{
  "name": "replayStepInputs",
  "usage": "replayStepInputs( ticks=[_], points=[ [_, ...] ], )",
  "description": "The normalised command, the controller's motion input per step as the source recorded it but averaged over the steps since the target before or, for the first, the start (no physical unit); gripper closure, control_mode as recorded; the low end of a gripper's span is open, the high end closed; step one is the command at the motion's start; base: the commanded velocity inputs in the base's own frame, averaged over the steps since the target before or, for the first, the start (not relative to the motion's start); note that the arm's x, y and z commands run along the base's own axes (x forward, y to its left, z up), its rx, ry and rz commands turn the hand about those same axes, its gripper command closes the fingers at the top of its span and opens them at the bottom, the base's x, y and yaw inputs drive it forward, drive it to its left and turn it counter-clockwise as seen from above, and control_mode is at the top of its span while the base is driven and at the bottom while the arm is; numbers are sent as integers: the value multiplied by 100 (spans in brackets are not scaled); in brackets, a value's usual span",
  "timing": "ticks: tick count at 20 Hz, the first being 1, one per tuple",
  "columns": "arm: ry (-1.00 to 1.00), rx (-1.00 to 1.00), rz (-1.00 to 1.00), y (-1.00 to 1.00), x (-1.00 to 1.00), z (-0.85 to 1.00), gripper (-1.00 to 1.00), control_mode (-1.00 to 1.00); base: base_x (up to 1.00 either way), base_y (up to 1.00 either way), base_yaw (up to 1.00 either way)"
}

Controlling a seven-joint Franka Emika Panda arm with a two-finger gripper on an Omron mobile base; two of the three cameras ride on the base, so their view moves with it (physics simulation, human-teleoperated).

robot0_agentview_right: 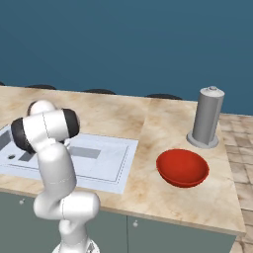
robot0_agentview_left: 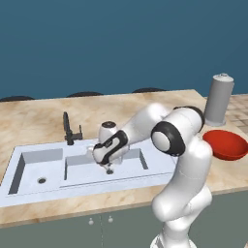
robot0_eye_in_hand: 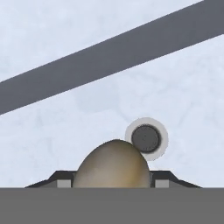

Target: Pick the corns from the cabinet and place them in one bowl. Pick the mushroom from the sink and place it in the other bowl.

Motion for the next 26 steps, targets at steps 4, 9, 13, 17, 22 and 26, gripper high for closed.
replayStepInputs(
  ticks=[4, 9, 13, 17, 22, 26],
  points=[
    [0, 3, 0, -27, -16, 43, 100, -100, 0, 0, 0],
    [-3, 3, 0, -28, -15, 46, 100, -100, 0, 0, 0],
    [-2, 0, 0, -29, -13, 44, 100, -100, 0, 0, 0],
    [-6, 0, 0, -27, -4, 46, 100, -100, 0, 0, 0],
    [-3, 0, -4, -22, 0, 41, 100, -100, 0, 0, 0],
    [-1, 0, 0, -27, 0, 41, 100, -100, 0, 0, 0]
  ],
)
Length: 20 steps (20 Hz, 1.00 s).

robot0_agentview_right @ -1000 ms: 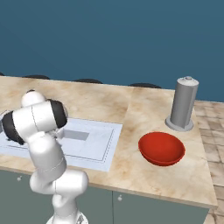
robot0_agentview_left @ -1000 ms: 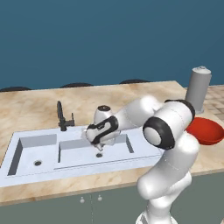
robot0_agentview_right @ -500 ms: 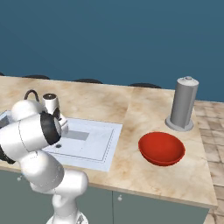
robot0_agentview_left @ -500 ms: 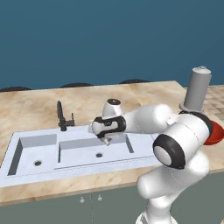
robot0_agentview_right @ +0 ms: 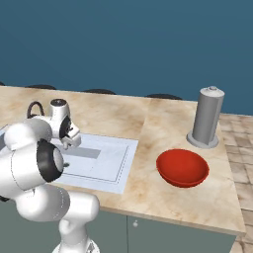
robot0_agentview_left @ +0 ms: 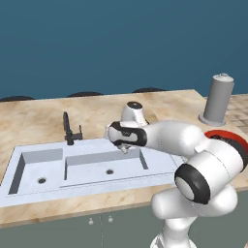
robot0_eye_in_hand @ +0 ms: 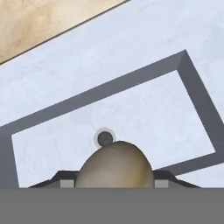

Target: Pick the corns from the cabinet and place them in one bowl. Pick the mushroom from the sink and place it in the other bowl.

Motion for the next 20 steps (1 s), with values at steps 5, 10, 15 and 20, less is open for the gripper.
replayStepInputs(
  ticks=[5, 10, 15, 20],
  points=[
    [0, 0, 0, -31, 0, 39, 100, -100, 0, 0, 0],
    [0, 0, 0, -36, -3, 29, 100, -100, 0, 0, 0],
    [0, 0, 0, -41, -2, 22, 100, -100, 0, 0, 0],
    [-1, 0, 0, -45, -2, 13, 100, -100, 0, 0, 0]
  ],
)
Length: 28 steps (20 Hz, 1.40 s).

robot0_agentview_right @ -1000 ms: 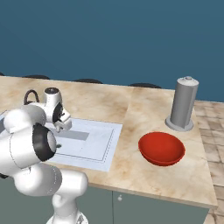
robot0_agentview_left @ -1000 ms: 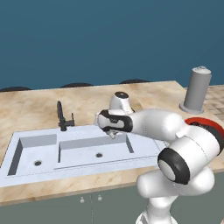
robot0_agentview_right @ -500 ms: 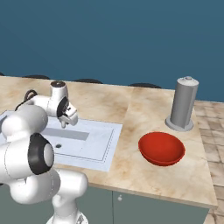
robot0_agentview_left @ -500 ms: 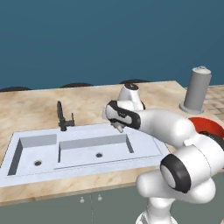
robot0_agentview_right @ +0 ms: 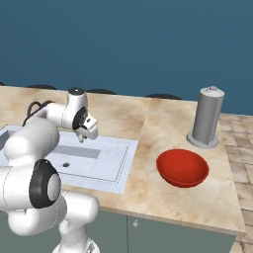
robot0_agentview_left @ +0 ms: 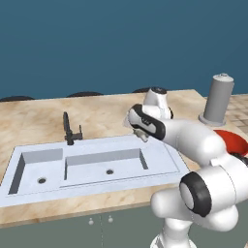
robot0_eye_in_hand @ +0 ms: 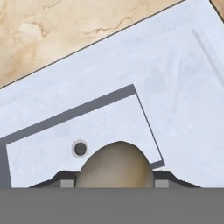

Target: Pick the corns from the cabinet and place them in one bowl. Pick the mushroom from the sink and place it in the other bowl.

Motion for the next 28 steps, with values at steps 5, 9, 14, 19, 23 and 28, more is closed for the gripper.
replayStepInputs(
  ticks=[5, 9, 14, 19, 23, 28],
  points=[
    [-3, 0, 0, -46, -1, 8, 100, -100, 0, 0, 0],
    [-6, -5, 0, -41, -3, 17, 100, -100, 0, 0, 0],
    [-2, -9, 4, -41, -6, 22, 100, -100, 0, 0, 0],
    [0, -8, 4, -43, -8, 20, 100, -100, 0, 0, 0],
    [-1, -4, 2, -47, -8, 13, 100, -100, 0, 0, 0],
    [0, 0, 1, -51, -5, 8, 100, -100, 0, 0, 0]
  ],
)
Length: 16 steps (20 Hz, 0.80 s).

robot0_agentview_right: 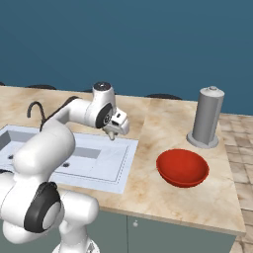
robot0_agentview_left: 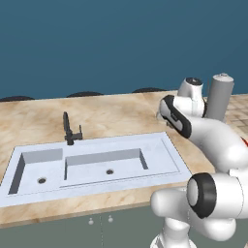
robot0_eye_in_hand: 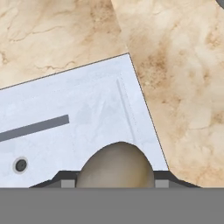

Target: Pick the corns from the cabinet and place them in one bowl. Pick the mushroom from the sink and place it in the other bowl.

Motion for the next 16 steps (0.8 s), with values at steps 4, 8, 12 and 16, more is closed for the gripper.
replayStepInputs(
  ticks=[4, 8, 12, 16],
  points=[
    [0, 0, 0, -56, -6, 7, 100, -100, 0, 0, 0],
    [-5, 0, 1, -54, -4, 5, 100, -100, 0, 0, 0],
    [-5, 0, 1, -55, -2, 5, 100, -100, 0, 0, 0],
    [0, 0, 0, -53, -1, 5, 100, -100, 0, 0, 0]
  ],
)
